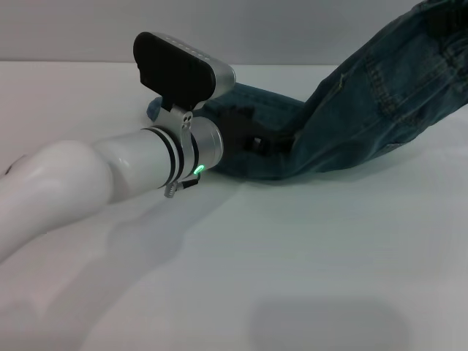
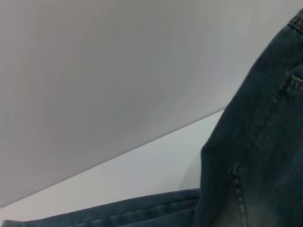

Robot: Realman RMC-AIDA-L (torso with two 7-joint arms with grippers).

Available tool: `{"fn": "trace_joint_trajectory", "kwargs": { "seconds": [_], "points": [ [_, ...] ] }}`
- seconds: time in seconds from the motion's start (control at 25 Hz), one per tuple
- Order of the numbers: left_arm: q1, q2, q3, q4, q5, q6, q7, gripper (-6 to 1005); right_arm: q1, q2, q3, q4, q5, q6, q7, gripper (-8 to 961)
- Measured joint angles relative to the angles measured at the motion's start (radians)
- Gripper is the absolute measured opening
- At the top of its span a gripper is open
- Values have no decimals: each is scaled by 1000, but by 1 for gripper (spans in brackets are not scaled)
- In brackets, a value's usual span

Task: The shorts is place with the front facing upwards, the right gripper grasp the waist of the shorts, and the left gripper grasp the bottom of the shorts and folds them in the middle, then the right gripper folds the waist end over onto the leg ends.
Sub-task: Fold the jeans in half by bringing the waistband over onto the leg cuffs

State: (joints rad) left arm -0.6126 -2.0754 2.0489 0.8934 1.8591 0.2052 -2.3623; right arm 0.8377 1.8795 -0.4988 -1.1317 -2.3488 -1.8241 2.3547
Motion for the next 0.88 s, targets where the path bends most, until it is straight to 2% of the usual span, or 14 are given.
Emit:
{"fn": "trace_joint_trajectory", "kwargs": {
  "seconds": [0.88],
  "points": [
    [9, -1, 141, 46, -75, -4, 0, 844, 29, 4, -22, 3, 33, -18, 0, 71]
  ]
}}
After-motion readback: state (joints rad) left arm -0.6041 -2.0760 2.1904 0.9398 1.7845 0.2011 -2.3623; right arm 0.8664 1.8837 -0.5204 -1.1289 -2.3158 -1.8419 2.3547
